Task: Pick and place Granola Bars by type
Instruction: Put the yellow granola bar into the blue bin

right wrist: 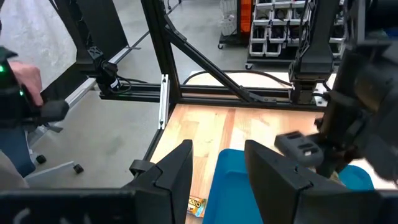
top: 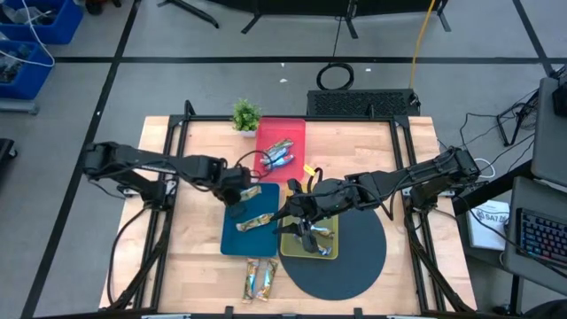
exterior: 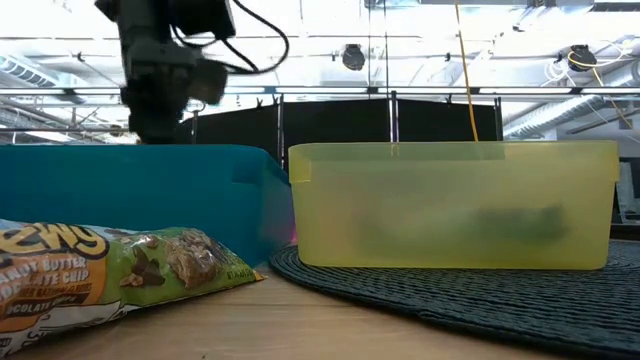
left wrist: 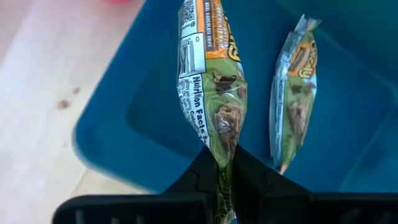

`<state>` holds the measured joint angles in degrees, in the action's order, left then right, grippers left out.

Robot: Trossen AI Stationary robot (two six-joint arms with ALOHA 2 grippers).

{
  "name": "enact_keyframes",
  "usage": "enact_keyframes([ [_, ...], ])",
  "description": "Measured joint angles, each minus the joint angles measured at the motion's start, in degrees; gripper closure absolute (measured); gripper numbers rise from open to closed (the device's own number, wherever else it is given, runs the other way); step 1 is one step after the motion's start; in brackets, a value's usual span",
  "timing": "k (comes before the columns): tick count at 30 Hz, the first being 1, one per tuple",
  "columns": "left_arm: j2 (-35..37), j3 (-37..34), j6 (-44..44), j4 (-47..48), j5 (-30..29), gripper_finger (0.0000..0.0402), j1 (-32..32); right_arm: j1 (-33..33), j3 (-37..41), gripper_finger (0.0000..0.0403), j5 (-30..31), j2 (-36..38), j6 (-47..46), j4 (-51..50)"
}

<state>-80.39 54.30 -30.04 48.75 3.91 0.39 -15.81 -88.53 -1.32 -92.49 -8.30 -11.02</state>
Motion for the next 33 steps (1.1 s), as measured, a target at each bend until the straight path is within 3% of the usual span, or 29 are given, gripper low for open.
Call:
enact_keyframes([
  [12, -8.16, -3.52, 0.46, -6.24, 1.58, 0.0379, -2.00, -0.04, 0.00, 0.0264, -0.49, 0.02, -1.55, -0.14],
  [18, -7.34, -3.58, -3.80, -4.68, 4.58, 0.0275, -2.03, -0.04, 0.00, 0.0264, -2.05, 0.04, -2.18, -0.14],
  [22, -3.90, -2.02, -10.04, -2.56, 4.07, 0.0217, -3.50, -0.14, 0.00, 0.0264, -2.03, 0.04, -2.20, -0.79],
  [26, 0.90, 1.60, -19.24, -1.95, 0.30, 0.0195, -9.19, -0.44, 0.00, 0.0264, -1.70, 0.04, -2.81, -4.11],
  [33, 3.30, 7.78, -50.30, -2.38, -13.57, 0.0191, -26.71, -0.65, -0.01, 0.0264, -1.44, 0.12, -5.59, -11.84],
])
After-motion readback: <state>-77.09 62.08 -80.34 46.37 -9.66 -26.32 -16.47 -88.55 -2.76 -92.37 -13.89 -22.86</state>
